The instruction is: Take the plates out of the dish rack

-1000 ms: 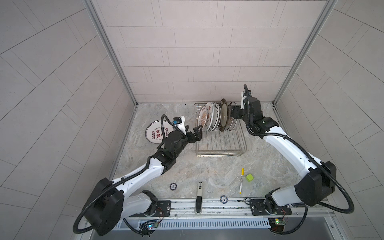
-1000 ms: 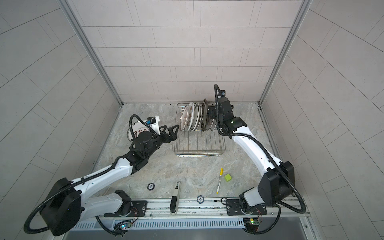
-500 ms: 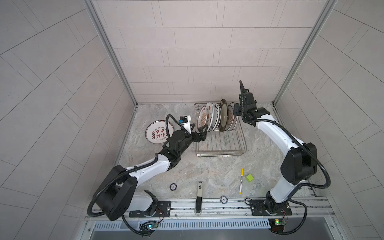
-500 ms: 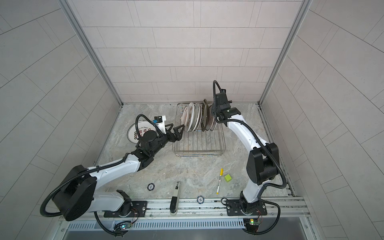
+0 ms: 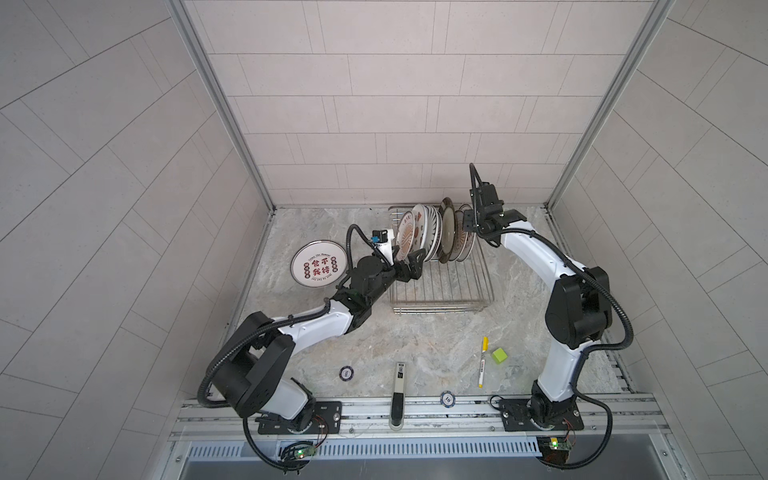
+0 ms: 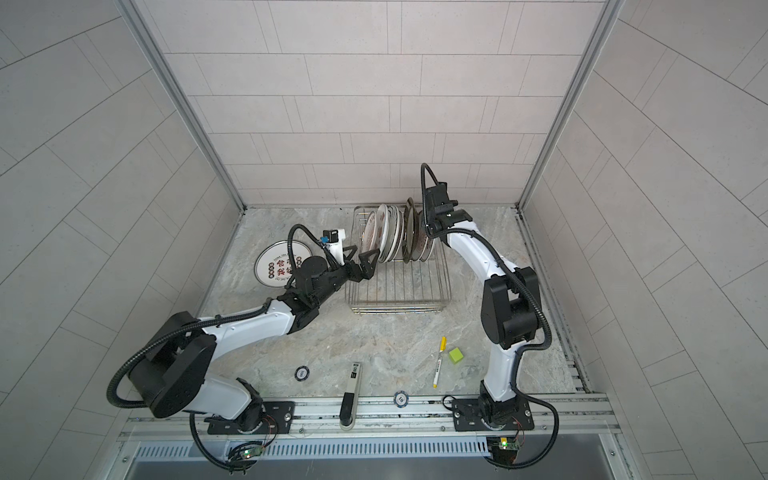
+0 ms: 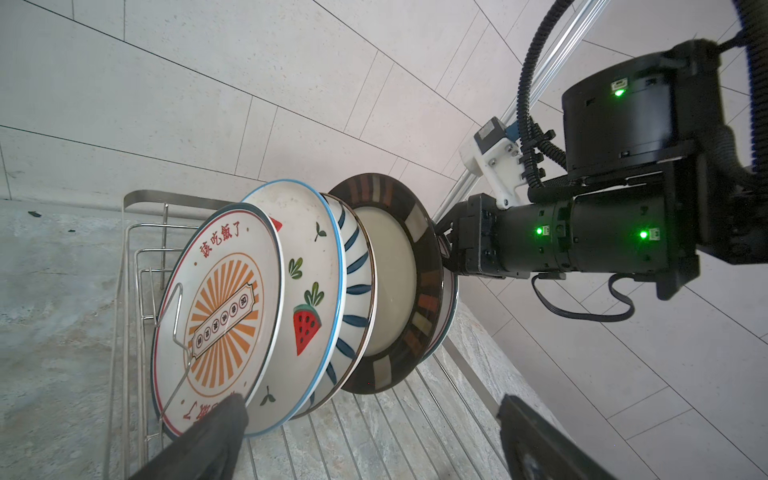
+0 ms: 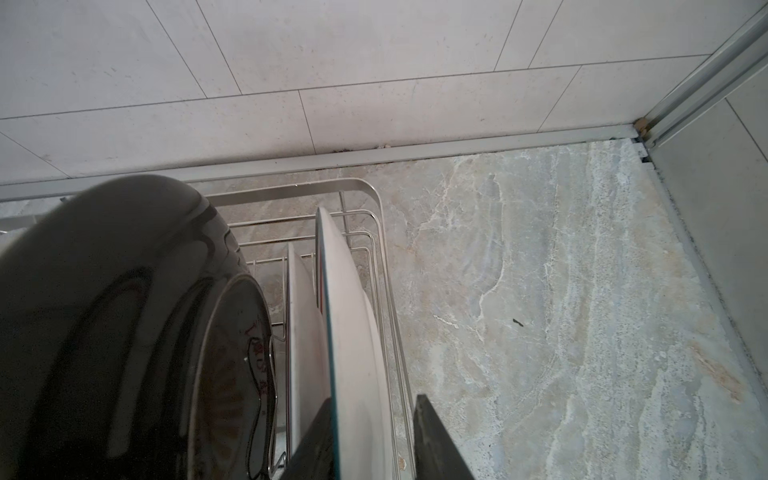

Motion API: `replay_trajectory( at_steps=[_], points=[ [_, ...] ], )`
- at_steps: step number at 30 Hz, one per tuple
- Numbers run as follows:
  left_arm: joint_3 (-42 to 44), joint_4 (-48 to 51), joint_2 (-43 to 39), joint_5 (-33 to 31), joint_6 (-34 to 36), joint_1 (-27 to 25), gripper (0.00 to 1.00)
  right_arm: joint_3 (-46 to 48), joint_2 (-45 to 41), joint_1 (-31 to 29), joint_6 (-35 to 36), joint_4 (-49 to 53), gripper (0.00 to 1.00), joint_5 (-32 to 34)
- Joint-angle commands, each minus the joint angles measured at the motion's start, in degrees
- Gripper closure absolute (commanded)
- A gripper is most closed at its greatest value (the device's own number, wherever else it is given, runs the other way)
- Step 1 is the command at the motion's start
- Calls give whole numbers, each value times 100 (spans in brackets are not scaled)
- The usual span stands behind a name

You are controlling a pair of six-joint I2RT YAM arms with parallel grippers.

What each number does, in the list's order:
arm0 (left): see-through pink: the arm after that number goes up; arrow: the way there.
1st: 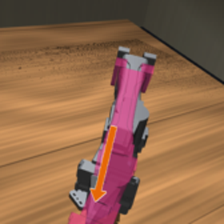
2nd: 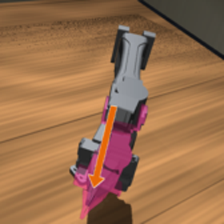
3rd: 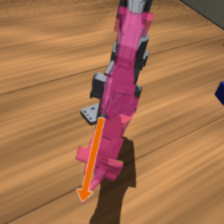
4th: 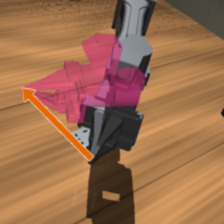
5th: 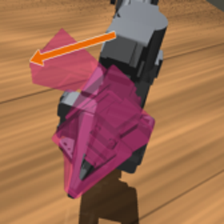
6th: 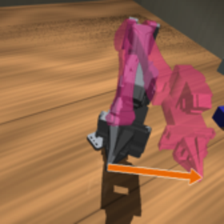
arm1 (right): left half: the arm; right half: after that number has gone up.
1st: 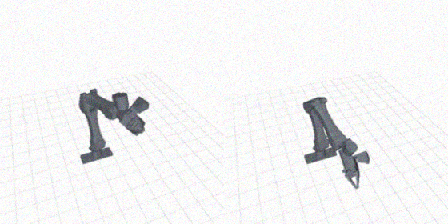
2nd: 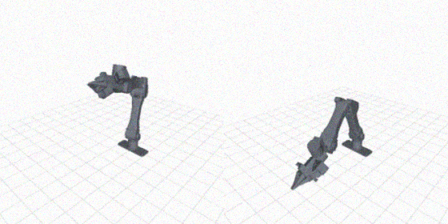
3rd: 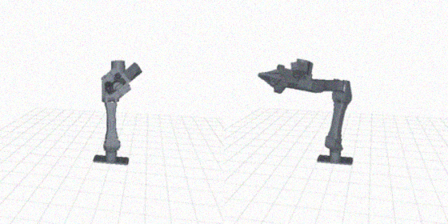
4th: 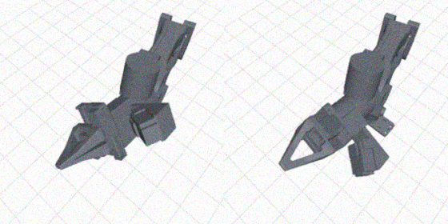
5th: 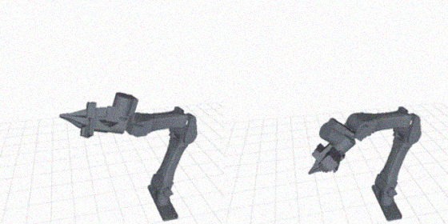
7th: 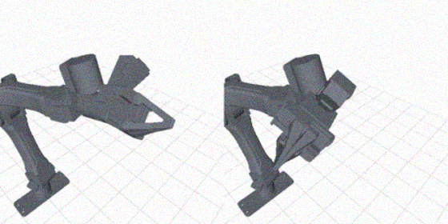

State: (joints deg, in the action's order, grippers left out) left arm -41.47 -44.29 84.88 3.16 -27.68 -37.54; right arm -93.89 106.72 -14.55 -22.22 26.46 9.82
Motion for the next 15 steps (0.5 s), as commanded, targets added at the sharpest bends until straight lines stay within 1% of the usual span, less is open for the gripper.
replay_trajectory(
  at_steps=[1,3,4,5,7,9,11,15],
  points=[
    [-137,-478,85,12,158,-39,0,-171,98,38,-70,116,68,19],
    [15,-815,103,-17,92,-41,0,-237,179,40,-81,177,68,41],
    [31,-787,85,-42,90,-43,0,-289,223,40,-89,218,69,59],
    [18,-682,58,-106,99,-51,0,-336,252,40,-90,248,70,63],
    [-44,-360,13,-303,147,-52,0,-392,309,40,-90,288,71,32],
    [-80,-246,6,-423,202,-47,0,-402,332,40,-106,303,73,55],
    [-91,-207,-11,-383,193,-52,0,-434,379,35,-107,329,74,63],
    [-43,-307,-8,-281,118,-57,0,-478,453,31,-126,315,78,125]
  ],
)
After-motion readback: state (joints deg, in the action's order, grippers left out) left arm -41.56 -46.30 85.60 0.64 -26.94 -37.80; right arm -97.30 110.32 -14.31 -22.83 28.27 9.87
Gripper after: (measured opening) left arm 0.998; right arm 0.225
